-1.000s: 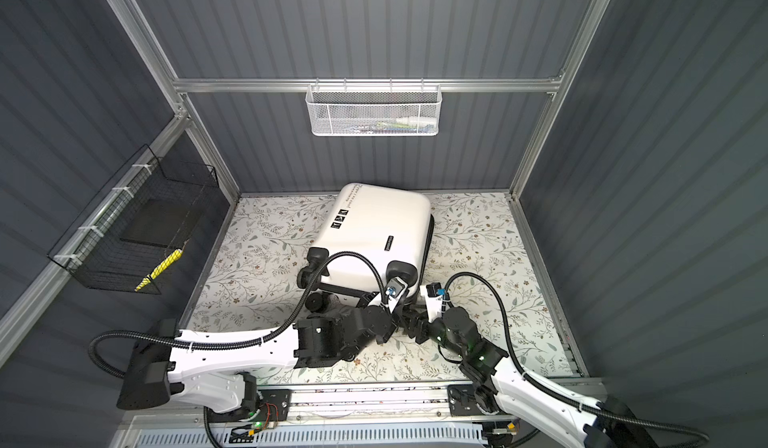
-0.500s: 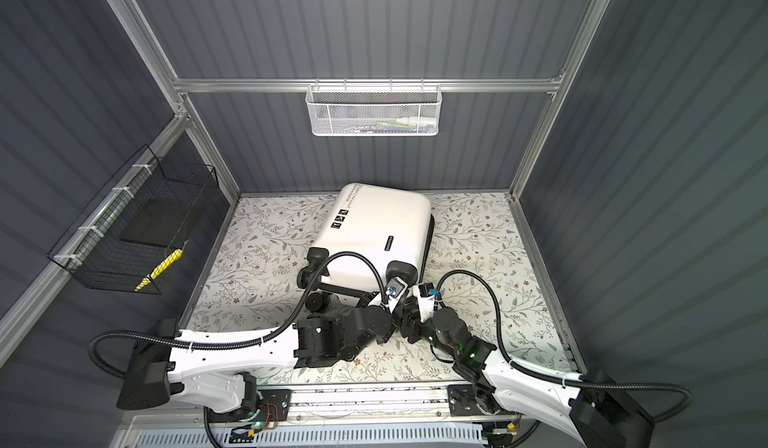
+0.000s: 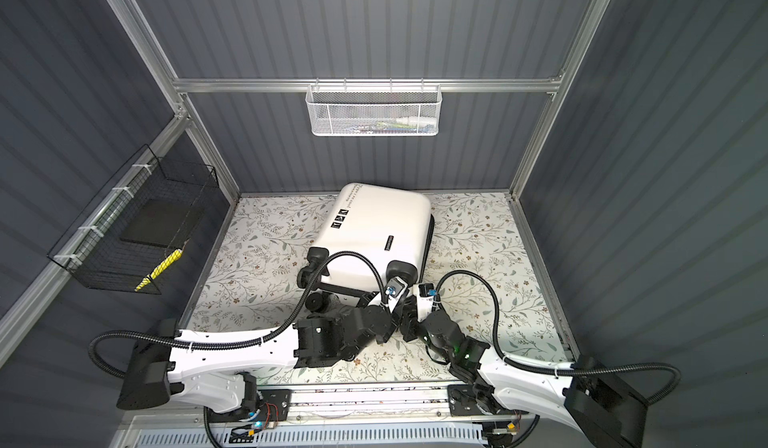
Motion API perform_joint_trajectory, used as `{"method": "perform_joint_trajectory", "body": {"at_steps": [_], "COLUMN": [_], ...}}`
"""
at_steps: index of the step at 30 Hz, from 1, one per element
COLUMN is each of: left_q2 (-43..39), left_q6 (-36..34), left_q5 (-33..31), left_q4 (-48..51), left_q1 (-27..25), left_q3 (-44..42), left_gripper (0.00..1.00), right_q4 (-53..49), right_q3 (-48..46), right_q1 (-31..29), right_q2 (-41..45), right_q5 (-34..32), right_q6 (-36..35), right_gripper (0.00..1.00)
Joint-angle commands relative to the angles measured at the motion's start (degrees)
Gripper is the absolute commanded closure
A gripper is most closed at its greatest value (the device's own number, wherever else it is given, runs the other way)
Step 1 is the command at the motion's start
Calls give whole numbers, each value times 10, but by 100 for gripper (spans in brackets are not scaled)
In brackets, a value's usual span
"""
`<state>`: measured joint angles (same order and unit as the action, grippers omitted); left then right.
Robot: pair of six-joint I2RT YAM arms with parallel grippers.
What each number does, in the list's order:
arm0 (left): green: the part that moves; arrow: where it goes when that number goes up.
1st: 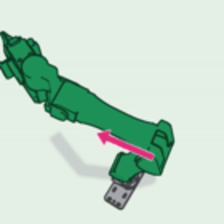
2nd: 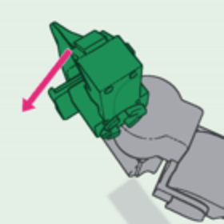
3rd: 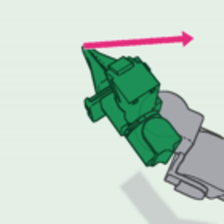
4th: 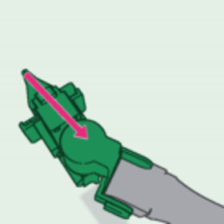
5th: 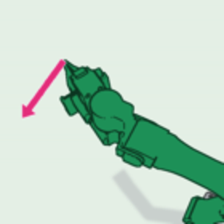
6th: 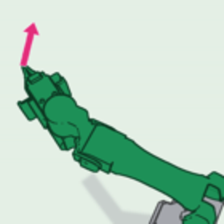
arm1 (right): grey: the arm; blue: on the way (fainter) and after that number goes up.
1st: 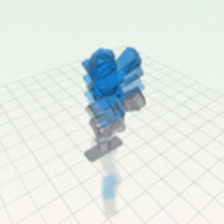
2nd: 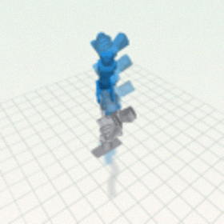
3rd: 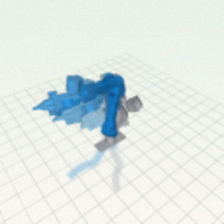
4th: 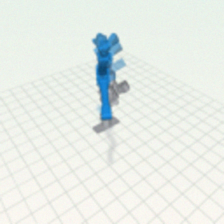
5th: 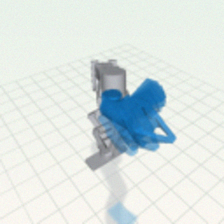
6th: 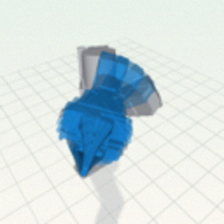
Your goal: Pack the luggage
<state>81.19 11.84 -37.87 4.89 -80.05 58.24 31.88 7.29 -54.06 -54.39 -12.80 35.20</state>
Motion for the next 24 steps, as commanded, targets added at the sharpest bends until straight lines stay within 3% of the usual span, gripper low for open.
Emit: {"method": "perform_joint_trajectory", "body": {"at_steps": [1, 16, 24], "left_q2": [-23, -30, -38], "left_q6": [-11, -10, -5], "left_q5": [43, 42, 40], "left_q4": [-124, -127, -131], "left_q1": [-11, -11, -11], "left_q3": [43, 36, 23], "left_gripper": [100, 100, 100], "right_q4": [43, 81, 80], "right_q3": [17, 48, 47], "right_q1": [-17, -62, -64], "right_q2": [0, -58, -65], "right_q5": [-64, -132, -167], "right_q6": [12, 14, 46], "right_gripper": [68, 75, 98]}}
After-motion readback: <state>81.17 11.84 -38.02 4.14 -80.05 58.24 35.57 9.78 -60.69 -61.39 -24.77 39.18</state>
